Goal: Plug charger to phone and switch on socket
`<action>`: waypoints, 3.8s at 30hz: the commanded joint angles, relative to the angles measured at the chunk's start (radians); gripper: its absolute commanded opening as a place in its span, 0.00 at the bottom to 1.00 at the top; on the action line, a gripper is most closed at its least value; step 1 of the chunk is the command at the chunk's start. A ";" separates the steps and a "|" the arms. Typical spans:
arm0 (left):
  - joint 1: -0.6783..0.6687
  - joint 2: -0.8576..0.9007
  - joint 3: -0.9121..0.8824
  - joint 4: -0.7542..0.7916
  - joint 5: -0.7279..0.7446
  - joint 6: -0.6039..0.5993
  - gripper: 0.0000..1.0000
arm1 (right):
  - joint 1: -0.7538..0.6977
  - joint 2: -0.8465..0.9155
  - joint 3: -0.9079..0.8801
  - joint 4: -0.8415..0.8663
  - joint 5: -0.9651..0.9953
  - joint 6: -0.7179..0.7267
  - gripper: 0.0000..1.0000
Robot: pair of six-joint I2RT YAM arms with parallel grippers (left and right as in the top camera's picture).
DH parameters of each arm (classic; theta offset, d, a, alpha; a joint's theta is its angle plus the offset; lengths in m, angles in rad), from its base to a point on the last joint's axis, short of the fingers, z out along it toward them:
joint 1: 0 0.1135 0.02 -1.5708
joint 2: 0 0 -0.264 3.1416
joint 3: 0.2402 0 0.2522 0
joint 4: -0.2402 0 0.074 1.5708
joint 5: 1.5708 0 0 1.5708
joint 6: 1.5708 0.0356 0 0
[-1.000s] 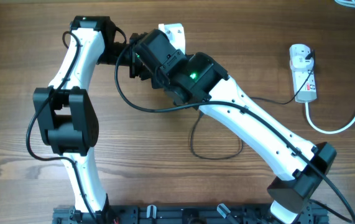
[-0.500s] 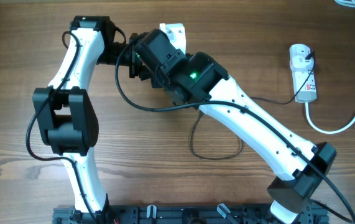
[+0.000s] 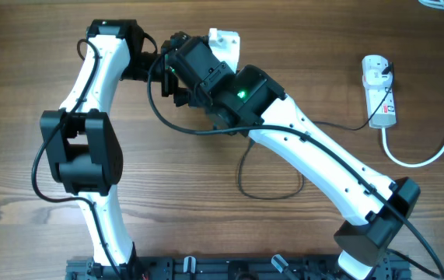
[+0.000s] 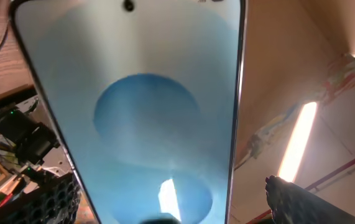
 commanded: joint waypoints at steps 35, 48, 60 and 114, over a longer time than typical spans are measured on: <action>-0.004 -0.040 0.002 -0.021 0.050 -0.056 0.40 | -0.024 0.000 0.020 0.071 -0.053 1.249 0.08; -0.004 -0.040 0.001 -0.020 0.052 -0.056 0.25 | -0.024 0.000 0.020 0.076 -0.056 1.249 0.08; -0.003 -0.040 0.001 -0.019 0.007 -0.056 0.40 | -0.024 0.000 0.020 0.083 -0.033 1.248 0.05; 0.139 -0.269 0.002 0.235 -0.607 0.193 0.04 | -0.416 -0.166 -0.321 -0.189 -0.407 -0.056 1.00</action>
